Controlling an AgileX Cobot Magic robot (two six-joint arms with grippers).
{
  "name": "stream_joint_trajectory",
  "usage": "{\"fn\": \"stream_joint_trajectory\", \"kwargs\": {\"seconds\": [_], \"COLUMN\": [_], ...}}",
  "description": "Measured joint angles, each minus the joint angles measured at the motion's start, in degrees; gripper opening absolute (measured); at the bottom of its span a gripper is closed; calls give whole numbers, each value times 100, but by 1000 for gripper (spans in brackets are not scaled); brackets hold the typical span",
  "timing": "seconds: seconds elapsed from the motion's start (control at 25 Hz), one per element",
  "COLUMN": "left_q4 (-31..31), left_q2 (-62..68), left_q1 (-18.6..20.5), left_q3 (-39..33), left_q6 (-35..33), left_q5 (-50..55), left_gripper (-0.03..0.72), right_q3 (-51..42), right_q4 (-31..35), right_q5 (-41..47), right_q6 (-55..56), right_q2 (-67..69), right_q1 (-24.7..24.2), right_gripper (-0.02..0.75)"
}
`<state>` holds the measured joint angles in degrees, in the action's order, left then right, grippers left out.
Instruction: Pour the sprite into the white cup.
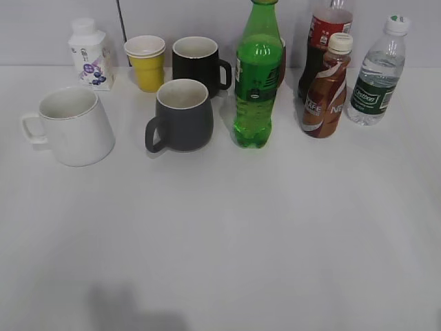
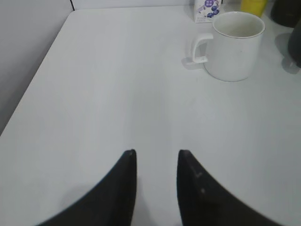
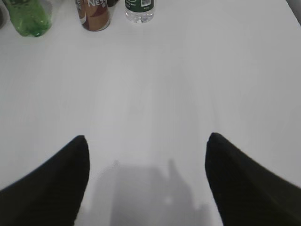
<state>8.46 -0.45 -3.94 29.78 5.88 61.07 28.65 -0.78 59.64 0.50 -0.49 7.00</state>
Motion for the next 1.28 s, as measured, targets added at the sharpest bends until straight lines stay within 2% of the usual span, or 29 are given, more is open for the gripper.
{"fn": "stream_joint_trajectory", "kwargs": {"seconds": [1.28], "left_q4": [0], "left_q2": [0], "left_q1": [0], "left_q3": [0], "left_q6": [0], "left_q5": [0], "left_gripper": [232], "right_q3": [0], "right_q4": [0], "right_q5": [0], "right_q6": [0], "right_q2": [0], "right_q1": [0], "right_gripper": [575]}}
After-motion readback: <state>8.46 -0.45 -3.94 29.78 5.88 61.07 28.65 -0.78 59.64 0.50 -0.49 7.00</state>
